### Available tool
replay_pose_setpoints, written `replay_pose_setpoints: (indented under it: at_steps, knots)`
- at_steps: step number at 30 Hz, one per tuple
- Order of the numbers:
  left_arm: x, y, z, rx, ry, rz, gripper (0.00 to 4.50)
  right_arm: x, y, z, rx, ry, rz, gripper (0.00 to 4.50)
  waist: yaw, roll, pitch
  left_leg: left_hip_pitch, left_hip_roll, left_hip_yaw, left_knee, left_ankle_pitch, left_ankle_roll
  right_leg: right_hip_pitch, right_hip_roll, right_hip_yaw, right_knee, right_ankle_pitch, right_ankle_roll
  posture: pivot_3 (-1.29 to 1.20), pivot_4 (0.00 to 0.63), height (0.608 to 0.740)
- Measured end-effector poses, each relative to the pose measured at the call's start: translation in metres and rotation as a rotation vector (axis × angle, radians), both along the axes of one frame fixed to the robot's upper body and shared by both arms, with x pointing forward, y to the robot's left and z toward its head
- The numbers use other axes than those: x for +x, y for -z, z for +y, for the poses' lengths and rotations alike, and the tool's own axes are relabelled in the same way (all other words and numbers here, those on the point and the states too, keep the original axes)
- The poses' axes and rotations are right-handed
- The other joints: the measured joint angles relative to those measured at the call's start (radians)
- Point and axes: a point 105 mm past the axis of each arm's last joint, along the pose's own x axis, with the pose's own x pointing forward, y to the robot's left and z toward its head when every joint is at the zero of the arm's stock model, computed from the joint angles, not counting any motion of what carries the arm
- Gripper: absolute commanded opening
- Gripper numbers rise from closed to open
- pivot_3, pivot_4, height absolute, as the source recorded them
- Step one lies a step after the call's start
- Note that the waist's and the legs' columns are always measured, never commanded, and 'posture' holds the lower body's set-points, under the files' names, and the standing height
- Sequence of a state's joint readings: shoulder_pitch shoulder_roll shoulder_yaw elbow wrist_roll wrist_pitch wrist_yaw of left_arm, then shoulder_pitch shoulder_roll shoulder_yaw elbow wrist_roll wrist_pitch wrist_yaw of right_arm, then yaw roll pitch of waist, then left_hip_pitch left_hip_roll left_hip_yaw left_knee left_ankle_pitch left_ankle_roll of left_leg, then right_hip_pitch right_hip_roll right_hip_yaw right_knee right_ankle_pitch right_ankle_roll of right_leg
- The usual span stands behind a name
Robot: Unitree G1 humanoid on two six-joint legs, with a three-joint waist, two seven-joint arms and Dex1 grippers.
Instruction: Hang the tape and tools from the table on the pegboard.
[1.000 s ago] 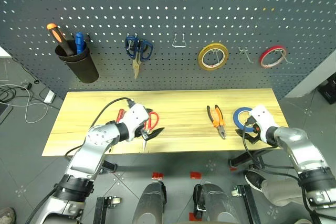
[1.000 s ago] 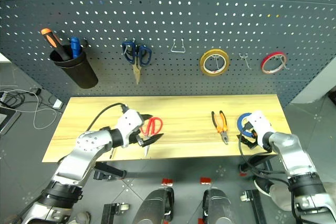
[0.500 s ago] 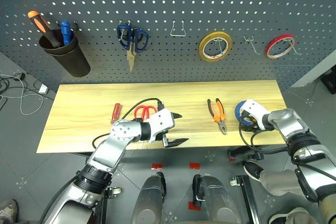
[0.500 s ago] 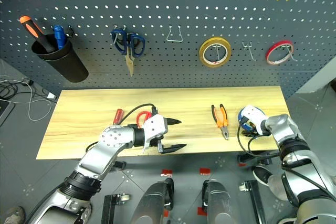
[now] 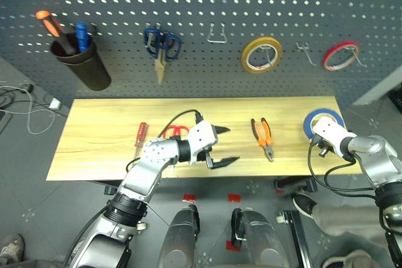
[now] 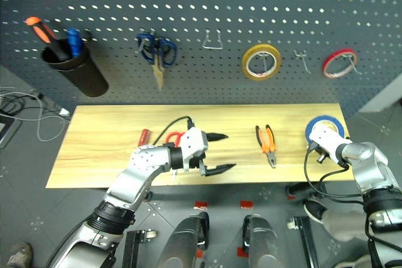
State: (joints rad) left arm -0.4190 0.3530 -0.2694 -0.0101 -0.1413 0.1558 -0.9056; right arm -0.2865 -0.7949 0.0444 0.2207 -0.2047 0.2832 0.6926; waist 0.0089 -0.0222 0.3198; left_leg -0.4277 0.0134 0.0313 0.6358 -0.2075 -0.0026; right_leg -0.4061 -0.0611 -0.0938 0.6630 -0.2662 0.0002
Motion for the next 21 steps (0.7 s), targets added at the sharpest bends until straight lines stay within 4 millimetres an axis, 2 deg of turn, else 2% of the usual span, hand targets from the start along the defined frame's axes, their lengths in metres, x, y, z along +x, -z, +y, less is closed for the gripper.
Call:
replay_pose_setpoints:
  at_steps: [1, 3, 4, 6, 9, 12, 13, 16, 21]
  knots:
    - [0.003, -0.005, -0.002, -0.028, -0.026, -0.005, 4.50, -0.012, 0.000, 0.010, 0.003, -0.014, -0.037, 0.67, -0.001, 0.000, 0.000, 0.000, 0.000, -0.001, 0.000, 0.000, 0.000, 0.000, 0.000, -0.001, 0.000, 0.000, 0.001, -0.11, 0.342, 0.740]
    - [0.009, -0.017, 0.000, -0.088, -0.085, -0.016, 4.50, -0.037, 0.003, 0.046, 0.030, -0.065, -0.113, 0.67, -0.011, 0.000, 0.000, 0.000, 0.001, 0.000, 0.000, -0.001, -0.001, 0.000, 0.001, -0.001, 0.000, -0.003, 0.005, -0.12, 0.343, 0.740]
    - [0.010, -0.021, 0.002, -0.106, -0.103, -0.021, 4.50, -0.044, 0.000, 0.057, 0.018, -0.083, -0.160, 0.67, -0.017, 0.001, 0.001, 0.000, 0.001, 0.001, 0.000, -0.001, -0.001, -0.001, 0.000, 0.001, 0.001, -0.003, 0.006, -0.13, 0.345, 0.740]
    - [0.011, -0.032, 0.006, -0.140, -0.121, -0.034, 4.50, -0.046, -0.023, 0.073, -0.041, -0.114, -0.304, 0.67, -0.035, 0.002, 0.001, 0.001, 0.000, 0.003, 0.002, -0.003, 0.002, -0.001, 0.000, 0.004, 0.001, -0.003, 0.008, -0.13, 0.345, 0.740]
    - [0.010, -0.043, 0.007, -0.168, -0.122, -0.047, 4.50, -0.031, -0.074, 0.088, -0.090, -0.147, -0.541, 0.67, -0.044, 0.000, 0.002, 0.001, 0.001, 0.002, 0.006, -0.003, 0.003, 0.000, 0.001, 0.005, 0.001, 0.001, 0.014, -0.12, 0.336, 0.740]
    - [0.012, -0.051, 0.008, -0.187, -0.131, -0.063, 4.50, -0.016, -0.102, 0.095, -0.082, -0.167, -0.649, 0.67, -0.040, -0.001, 0.003, 0.001, 0.002, 0.001, 0.009, -0.003, 0.004, 0.000, 0.002, 0.004, 0.002, 0.002, 0.013, -0.11, 0.330, 0.740]
    - [0.014, -0.056, 0.008, -0.194, -0.139, -0.075, 4.50, -0.005, -0.111, 0.095, -0.065, -0.169, -0.675, 0.67, -0.039, -0.001, 0.003, 0.001, 0.001, 0.001, 0.009, -0.002, 0.005, 0.000, 0.002, 0.004, 0.001, 0.003, 0.012, -0.10, 0.328, 0.740]
    - [0.016, -0.066, 0.007, -0.204, -0.138, -0.106, 4.50, 0.019, -0.122, 0.091, -0.033, -0.166, -0.696, 0.67, -0.038, -0.002, 0.003, -0.001, 0.000, 0.002, 0.009, -0.002, 0.005, 0.000, 0.002, 0.005, 0.001, 0.003, 0.012, -0.09, 0.324, 0.740]
    - [0.018, -0.066, 0.010, -0.197, -0.153, -0.108, 4.50, 0.048, -0.126, 0.086, 0.006, -0.173, -0.687, 0.67, -0.037, -0.002, 0.003, -0.003, 0.000, 0.002, 0.008, -0.001, 0.003, -0.001, 0.001, 0.004, -0.001, 0.005, 0.007, -0.07, 0.321, 0.740]
